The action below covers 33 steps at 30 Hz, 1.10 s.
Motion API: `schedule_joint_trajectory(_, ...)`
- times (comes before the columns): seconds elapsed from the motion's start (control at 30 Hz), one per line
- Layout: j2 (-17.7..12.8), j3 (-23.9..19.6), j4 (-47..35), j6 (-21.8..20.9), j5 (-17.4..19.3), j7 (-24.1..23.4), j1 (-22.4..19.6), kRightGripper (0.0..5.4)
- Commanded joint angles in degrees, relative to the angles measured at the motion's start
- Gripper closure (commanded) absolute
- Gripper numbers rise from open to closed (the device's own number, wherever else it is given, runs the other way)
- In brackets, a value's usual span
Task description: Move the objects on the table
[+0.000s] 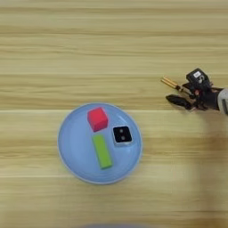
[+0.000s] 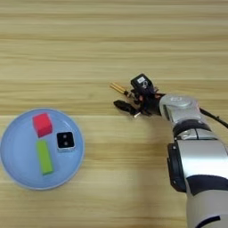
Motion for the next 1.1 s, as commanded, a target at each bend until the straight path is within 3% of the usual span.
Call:
schedule_joint_trajectory(0.03, -1.6, -1.0, -1.5, 1.9, 0.3, -2.5, -3.9, 1.71)
schedule_joint_trajectory(0.37, -1.0, -2.2, -1.0, 5.0, 0.8, -1.9, -3.0, 2.72)
schedule_joint_trajectory(1.1, -0.1, -3.4, -1.5, 4.8, 1.2, -0.2, -3.1, 4.97)
